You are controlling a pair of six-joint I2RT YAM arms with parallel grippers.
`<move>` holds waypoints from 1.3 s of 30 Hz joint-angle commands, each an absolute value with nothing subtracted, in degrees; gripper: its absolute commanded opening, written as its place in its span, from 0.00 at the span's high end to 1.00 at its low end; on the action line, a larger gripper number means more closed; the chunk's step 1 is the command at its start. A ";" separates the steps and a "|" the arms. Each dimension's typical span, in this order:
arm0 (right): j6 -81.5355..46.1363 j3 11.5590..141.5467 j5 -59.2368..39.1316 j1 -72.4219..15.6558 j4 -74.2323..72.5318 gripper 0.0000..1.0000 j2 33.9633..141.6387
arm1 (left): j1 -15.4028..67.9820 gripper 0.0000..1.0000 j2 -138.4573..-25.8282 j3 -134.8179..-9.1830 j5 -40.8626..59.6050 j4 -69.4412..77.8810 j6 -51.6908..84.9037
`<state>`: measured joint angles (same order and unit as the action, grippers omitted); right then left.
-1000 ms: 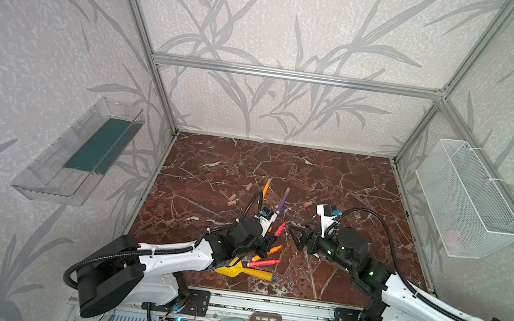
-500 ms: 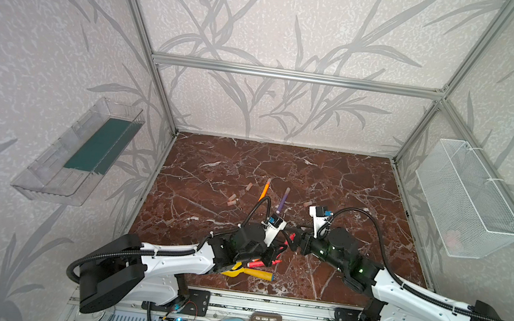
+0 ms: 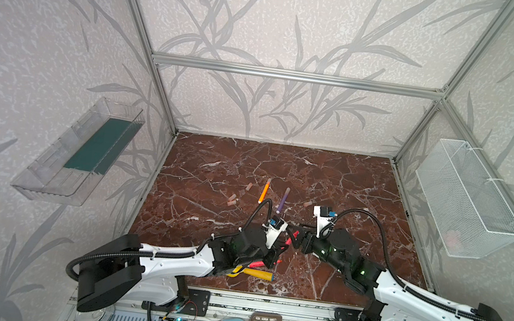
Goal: Insert the pens into the pen caps
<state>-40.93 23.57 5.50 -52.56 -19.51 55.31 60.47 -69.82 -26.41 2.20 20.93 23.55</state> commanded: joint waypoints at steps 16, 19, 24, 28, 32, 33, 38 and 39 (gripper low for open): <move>-44.27 23.64 6.04 -57.57 -27.88 0.36 63.96 | 60.60 1.00 -63.51 -22.16 1.24 23.73 23.33; -44.89 23.64 6.24 -57.75 -28.81 0.46 64.99 | 60.64 1.00 -62.85 -21.87 1.23 23.53 23.29; -45.44 23.39 7.16 -57.83 -29.18 0.67 65.21 | 60.67 1.00 -63.14 -21.97 1.80 23.30 22.94; -45.62 23.20 7.49 -57.83 -29.05 0.82 64.96 | 60.67 1.00 -64.20 -22.55 1.97 23.03 22.59; -46.05 23.03 7.34 -57.92 -28.92 0.91 64.47 | 60.72 0.79 -65.31 -22.59 2.10 23.88 22.65; -46.18 22.87 7.34 -57.99 -29.08 0.93 64.34 | 60.68 0.73 -65.48 -22.61 2.19 24.14 22.68; -47.02 22.15 7.37 -58.11 -30.38 0.96 64.25 | 60.64 0.58 -66.65 -22.63 2.34 25.15 22.47; -47.18 22.00 7.44 -58.10 -30.65 0.97 64.25 | 60.62 0.57 -66.99 -22.67 2.37 25.39 22.41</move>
<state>-46.72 22.63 6.28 -57.78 -28.53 65.04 60.49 -66.24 -22.33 2.09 23.33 22.70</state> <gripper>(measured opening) 0.164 0.423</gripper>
